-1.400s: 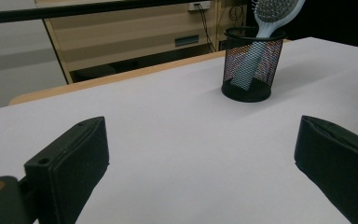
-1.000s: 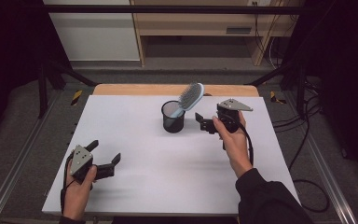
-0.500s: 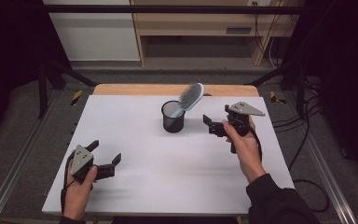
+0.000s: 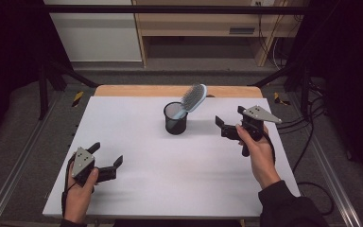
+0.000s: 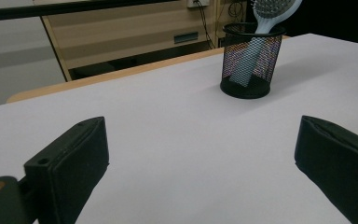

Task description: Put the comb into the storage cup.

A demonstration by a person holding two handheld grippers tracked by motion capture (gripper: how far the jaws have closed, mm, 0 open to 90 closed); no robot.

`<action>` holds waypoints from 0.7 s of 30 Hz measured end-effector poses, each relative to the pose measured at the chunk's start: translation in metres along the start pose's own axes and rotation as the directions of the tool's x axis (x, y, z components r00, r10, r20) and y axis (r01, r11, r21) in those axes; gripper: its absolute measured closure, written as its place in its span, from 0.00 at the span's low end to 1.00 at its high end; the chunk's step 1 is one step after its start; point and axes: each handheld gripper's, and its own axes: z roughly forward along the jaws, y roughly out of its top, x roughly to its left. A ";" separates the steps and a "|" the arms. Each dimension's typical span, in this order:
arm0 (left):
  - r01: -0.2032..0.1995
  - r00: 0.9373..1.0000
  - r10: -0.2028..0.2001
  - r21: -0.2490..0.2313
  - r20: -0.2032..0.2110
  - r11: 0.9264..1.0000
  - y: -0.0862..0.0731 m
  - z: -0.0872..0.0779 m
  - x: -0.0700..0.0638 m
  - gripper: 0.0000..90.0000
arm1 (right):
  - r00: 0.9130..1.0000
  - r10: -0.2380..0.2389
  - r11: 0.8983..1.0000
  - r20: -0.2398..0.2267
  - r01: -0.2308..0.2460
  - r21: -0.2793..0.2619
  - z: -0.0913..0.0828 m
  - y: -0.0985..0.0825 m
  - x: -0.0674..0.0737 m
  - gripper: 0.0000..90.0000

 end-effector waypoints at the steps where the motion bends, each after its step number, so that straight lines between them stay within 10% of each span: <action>1: 0.001 1.000 -0.001 0.000 -0.001 1.000 0.000 0.000 0.000 0.03 | 1.000 0.003 1.000 -0.001 -0.003 -0.006 -0.001 0.000 -0.001 0.06; 21: 0.019 1.000 -0.019 -0.041 -0.012 0.999 0.002 -0.005 0.004 0.03 | 1.000 -0.018 0.998 -0.016 0.017 -0.057 -0.035 -0.006 -0.018 0.05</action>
